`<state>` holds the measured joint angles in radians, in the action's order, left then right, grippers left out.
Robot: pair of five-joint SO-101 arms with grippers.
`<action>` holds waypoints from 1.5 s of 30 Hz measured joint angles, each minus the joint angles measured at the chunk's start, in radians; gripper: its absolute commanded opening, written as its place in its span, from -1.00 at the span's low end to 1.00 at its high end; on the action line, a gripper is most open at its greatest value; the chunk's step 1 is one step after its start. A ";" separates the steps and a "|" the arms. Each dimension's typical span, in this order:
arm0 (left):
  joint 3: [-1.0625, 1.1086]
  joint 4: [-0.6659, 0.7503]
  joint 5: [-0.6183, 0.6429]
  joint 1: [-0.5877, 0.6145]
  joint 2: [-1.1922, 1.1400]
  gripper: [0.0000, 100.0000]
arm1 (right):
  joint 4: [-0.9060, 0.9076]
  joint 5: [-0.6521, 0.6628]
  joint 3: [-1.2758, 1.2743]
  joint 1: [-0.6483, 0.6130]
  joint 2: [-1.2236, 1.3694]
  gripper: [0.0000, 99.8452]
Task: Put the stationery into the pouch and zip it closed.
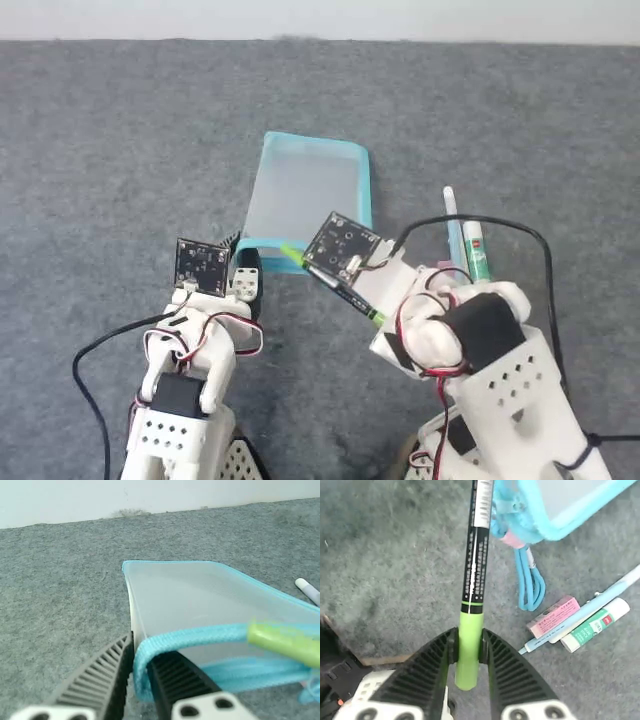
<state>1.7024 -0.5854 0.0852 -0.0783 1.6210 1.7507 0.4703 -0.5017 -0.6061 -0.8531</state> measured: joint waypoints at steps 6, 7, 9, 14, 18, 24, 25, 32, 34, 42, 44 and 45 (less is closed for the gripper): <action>0.000 0.000 0.000 0.000 0.000 -0.98 | 0.000 0.015 -0.011 -0.002 0.000 -0.98; 0.000 0.000 0.000 0.000 0.000 -0.98 | 0.000 0.015 -0.011 0.000 0.000 -0.98; 0.000 0.000 0.000 0.000 0.000 -0.98 | 0.002 0.015 -0.011 0.000 0.000 -0.98; 0.000 0.000 0.000 0.000 0.000 -0.98 | 0.002 0.002 -0.011 0.000 0.006 -0.98; 0.000 0.000 0.000 0.000 0.000 -0.98 | -0.008 -0.035 -0.011 0.026 0.112 -0.98; 0.000 0.000 -0.012 -0.002 0.000 -0.98 | -0.087 -0.057 0.025 0.173 0.315 -0.98; 0.000 0.000 -0.014 -0.003 0.000 -0.98 | -0.100 -0.071 0.043 0.189 0.342 -0.98; 0.000 0.000 -0.021 -0.003 0.000 -0.98 | -0.109 -0.158 0.241 0.209 0.519 -0.99; 0.000 0.000 -0.021 -0.003 0.000 -0.98 | -0.101 -0.164 0.325 0.209 0.586 -0.99; 0.000 0.018 -0.021 -0.057 0.000 -0.98 | 0.002 -0.242 0.752 0.115 0.961 -0.98; 0.000 0.018 -0.021 -0.060 0.000 -0.98 | 0.002 -0.256 0.821 0.083 1.014 -0.98; 0.000 0.018 -0.018 -0.060 0.000 -0.98 | 0.002 -0.261 0.844 0.071 1.028 -0.98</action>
<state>1.7024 -0.5669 0.0667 -0.1381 1.6210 1.7522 0.2094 0.3422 -0.5355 0.1749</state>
